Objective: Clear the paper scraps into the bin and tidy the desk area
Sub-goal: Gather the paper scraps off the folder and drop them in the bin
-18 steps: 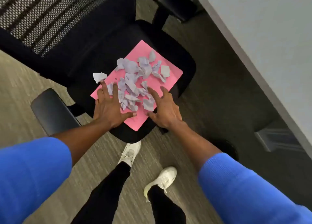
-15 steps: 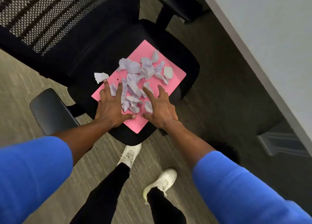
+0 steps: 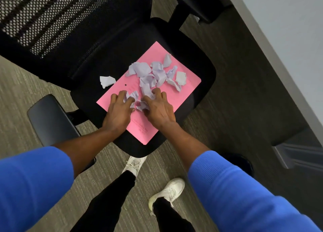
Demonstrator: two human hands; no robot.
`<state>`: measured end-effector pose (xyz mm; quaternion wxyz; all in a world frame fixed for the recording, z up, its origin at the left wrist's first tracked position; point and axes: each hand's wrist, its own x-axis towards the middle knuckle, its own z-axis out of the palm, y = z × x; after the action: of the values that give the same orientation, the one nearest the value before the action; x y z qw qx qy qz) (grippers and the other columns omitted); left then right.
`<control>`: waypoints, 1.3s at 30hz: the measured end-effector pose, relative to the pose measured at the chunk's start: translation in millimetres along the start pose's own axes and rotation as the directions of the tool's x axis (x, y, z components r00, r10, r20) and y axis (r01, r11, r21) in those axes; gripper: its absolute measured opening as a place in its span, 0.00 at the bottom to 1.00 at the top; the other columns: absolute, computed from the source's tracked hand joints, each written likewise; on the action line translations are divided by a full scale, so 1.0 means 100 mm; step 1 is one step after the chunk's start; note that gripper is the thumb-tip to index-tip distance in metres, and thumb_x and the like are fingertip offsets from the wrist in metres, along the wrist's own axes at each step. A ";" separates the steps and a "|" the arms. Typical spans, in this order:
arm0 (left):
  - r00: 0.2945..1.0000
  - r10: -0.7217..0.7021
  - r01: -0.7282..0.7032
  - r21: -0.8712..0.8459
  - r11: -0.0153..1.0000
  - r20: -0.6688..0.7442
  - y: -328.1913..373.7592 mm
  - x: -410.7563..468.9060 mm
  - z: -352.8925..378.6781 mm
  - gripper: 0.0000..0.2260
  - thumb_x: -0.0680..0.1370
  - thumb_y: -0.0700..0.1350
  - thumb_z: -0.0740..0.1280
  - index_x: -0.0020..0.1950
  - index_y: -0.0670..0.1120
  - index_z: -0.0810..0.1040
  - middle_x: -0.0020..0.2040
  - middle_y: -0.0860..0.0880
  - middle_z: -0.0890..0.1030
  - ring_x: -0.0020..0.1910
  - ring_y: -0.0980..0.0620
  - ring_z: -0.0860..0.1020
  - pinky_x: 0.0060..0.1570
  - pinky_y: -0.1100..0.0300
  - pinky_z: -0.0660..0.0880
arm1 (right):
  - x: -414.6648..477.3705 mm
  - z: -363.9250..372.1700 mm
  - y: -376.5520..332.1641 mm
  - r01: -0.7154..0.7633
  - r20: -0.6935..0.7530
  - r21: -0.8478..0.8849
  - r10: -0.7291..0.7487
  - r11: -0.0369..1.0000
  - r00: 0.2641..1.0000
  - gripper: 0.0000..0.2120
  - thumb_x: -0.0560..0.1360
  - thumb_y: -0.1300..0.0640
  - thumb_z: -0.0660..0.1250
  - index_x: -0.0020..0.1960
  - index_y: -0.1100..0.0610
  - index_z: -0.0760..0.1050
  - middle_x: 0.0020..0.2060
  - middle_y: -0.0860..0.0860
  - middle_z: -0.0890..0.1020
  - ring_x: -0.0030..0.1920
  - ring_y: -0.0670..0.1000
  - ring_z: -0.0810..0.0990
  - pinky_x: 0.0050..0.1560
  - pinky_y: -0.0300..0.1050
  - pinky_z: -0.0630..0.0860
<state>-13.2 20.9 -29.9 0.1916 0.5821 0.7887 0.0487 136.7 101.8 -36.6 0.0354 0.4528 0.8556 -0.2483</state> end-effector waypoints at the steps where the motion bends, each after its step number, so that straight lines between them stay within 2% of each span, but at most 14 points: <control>1: 1.000 -0.003 0.003 -0.016 1.000 -0.011 0.00 0.01 0.01 0.15 0.81 0.41 0.73 0.67 0.41 0.81 0.73 0.38 0.73 0.66 0.37 0.73 0.61 0.44 0.77 | 0.01 0.01 0.00 0.001 -0.004 0.025 -0.001 1.000 1.000 0.20 0.81 0.47 0.69 0.71 0.49 0.74 0.75 0.57 0.66 0.71 0.61 0.69 0.53 0.55 0.82; 5: 0.998 -0.025 0.022 -0.062 0.998 -0.053 0.00 0.03 0.01 0.12 0.81 0.37 0.73 0.65 0.38 0.83 0.70 0.38 0.78 0.62 0.36 0.77 0.58 0.41 0.78 | -0.01 0.02 0.01 0.022 -0.038 0.126 -0.017 0.992 0.999 0.14 0.83 0.52 0.68 0.66 0.54 0.79 0.70 0.56 0.73 0.64 0.59 0.75 0.55 0.56 0.81; 8: 0.997 -0.035 0.029 -0.080 0.996 -0.068 0.02 0.05 0.00 0.12 0.80 0.35 0.72 0.64 0.37 0.84 0.66 0.38 0.81 0.60 0.35 0.79 0.58 0.38 0.80 | -0.08 -0.01 0.02 0.045 -0.083 0.175 -0.031 0.984 0.996 0.11 0.82 0.55 0.70 0.62 0.58 0.83 0.65 0.57 0.77 0.59 0.60 0.79 0.52 0.55 0.81; 13: 0.992 -0.058 0.041 -0.141 0.989 -0.116 0.11 -0.03 0.03 0.11 0.79 0.34 0.73 0.61 0.38 0.85 0.59 0.39 0.84 0.57 0.36 0.80 0.55 0.41 0.79 | -0.29 -0.05 0.05 0.059 -0.175 0.255 -0.014 0.965 0.984 0.10 0.78 0.60 0.73 0.59 0.59 0.85 0.60 0.58 0.79 0.53 0.61 0.82 0.48 0.53 0.80; 17: 0.986 -0.070 0.041 -0.189 0.981 -0.149 0.29 -0.20 0.08 0.09 0.78 0.36 0.75 0.59 0.39 0.86 0.55 0.39 0.85 0.53 0.37 0.80 0.52 0.44 0.78 | -0.55 -0.04 0.14 0.023 -0.230 0.333 0.058 0.942 0.971 0.09 0.75 0.62 0.75 0.55 0.59 0.87 0.57 0.57 0.80 0.50 0.60 0.83 0.45 0.51 0.81; 21: 0.984 -0.056 0.013 -0.241 0.970 -0.171 0.58 -0.39 0.14 0.07 0.78 0.36 0.75 0.57 0.39 0.87 0.54 0.41 0.85 0.53 0.37 0.81 0.49 0.46 0.78 | -0.93 0.00 0.35 -0.083 -0.260 0.408 0.203 0.909 0.944 0.09 0.77 0.59 0.75 0.56 0.58 0.86 0.55 0.54 0.78 0.49 0.56 0.81 0.46 0.46 0.76; 23: 0.986 -0.034 -0.009 -0.260 0.966 -0.162 0.78 -0.46 0.18 0.07 0.79 0.36 0.75 0.57 0.40 0.87 0.55 0.41 0.86 0.54 0.37 0.81 0.50 0.47 0.78 | -1.16 0.04 0.47 -0.133 -0.286 0.456 0.287 0.880 0.914 0.09 0.76 0.61 0.75 0.55 0.58 0.86 0.53 0.53 0.78 0.48 0.54 0.81 0.46 0.44 0.75; 28: 0.985 0.126 -0.158 -0.320 0.934 -0.118 1.38 -0.60 0.34 0.09 0.78 0.33 0.74 0.56 0.41 0.88 0.53 0.43 0.86 0.54 0.39 0.81 0.52 0.53 0.74 | -1.82 0.22 0.79 -0.295 -0.267 0.503 0.471 0.813 0.841 0.09 0.76 0.60 0.75 0.55 0.57 0.86 0.53 0.53 0.80 0.48 0.54 0.82 0.48 0.47 0.79; 31: 0.978 0.200 -0.209 -0.345 0.915 -0.062 1.76 -0.68 0.52 0.10 0.77 0.31 0.73 0.55 0.41 0.87 0.51 0.43 0.85 0.52 0.40 0.81 0.51 0.50 0.77 | -2.19 0.39 1.03 -0.386 -0.233 0.539 0.573 0.748 0.785 0.09 0.75 0.61 0.76 0.55 0.55 0.86 0.51 0.52 0.79 0.46 0.53 0.82 0.46 0.46 0.79; 33: 0.970 0.240 -0.237 -0.365 0.900 -0.038 2.02 -0.74 0.66 0.09 0.77 0.31 0.73 0.55 0.39 0.87 0.51 0.42 0.85 0.52 0.39 0.81 0.52 0.49 0.78 | -2.42 0.51 1.21 -0.440 -0.219 0.556 0.635 0.705 0.741 0.10 0.74 0.61 0.76 0.55 0.54 0.86 0.50 0.50 0.78 0.43 0.48 0.79 0.46 0.42 0.76; 35: 0.962 0.273 -0.262 -0.390 0.883 -0.030 2.27 -0.82 0.84 0.07 0.78 0.33 0.73 0.55 0.39 0.87 0.51 0.42 0.85 0.53 0.39 0.82 0.54 0.49 0.79 | -2.65 0.61 1.41 -0.487 -0.217 0.562 0.687 0.669 0.694 0.11 0.73 0.62 0.77 0.54 0.53 0.86 0.48 0.47 0.76 0.41 0.40 0.73 0.44 0.35 0.69; 36: 0.956 0.291 -0.275 -0.401 0.874 -0.021 2.39 -0.87 0.94 0.07 0.79 0.34 0.74 0.55 0.39 0.87 0.51 0.43 0.85 0.53 0.40 0.82 0.55 0.49 0.79 | -2.76 0.65 1.53 -0.507 -0.215 0.567 0.710 0.650 0.670 0.11 0.73 0.63 0.77 0.54 0.52 0.86 0.47 0.47 0.76 0.42 0.39 0.72 0.44 0.34 0.68; 38: 0.942 0.336 -0.299 -0.416 0.859 0.018 2.62 -0.98 1.16 0.07 0.79 0.35 0.73 0.56 0.40 0.87 0.51 0.44 0.84 0.53 0.42 0.81 0.54 0.49 0.80 | -3.00 0.73 1.79 -0.561 -0.194 0.570 0.762 0.600 0.618 0.12 0.73 0.63 0.77 0.54 0.52 0.87 0.48 0.49 0.78 0.43 0.42 0.77 0.45 0.39 0.74; 39: 0.933 0.357 -0.307 -0.420 0.854 0.046 2.73 -1.04 1.29 0.07 0.79 0.35 0.73 0.56 0.41 0.87 0.51 0.45 0.84 0.53 0.43 0.81 0.54 0.49 0.79 | -3.11 0.76 1.92 -0.599 -0.173 0.566 0.792 0.566 0.585 0.11 0.73 0.62 0.77 0.54 0.53 0.87 0.49 0.51 0.80 0.44 0.49 0.81 0.47 0.44 0.76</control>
<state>304.7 -9.0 -40.9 0.3446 0.6588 0.6356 0.2081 459.2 -78.5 -89.6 -0.1526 0.7955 0.5026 -0.3020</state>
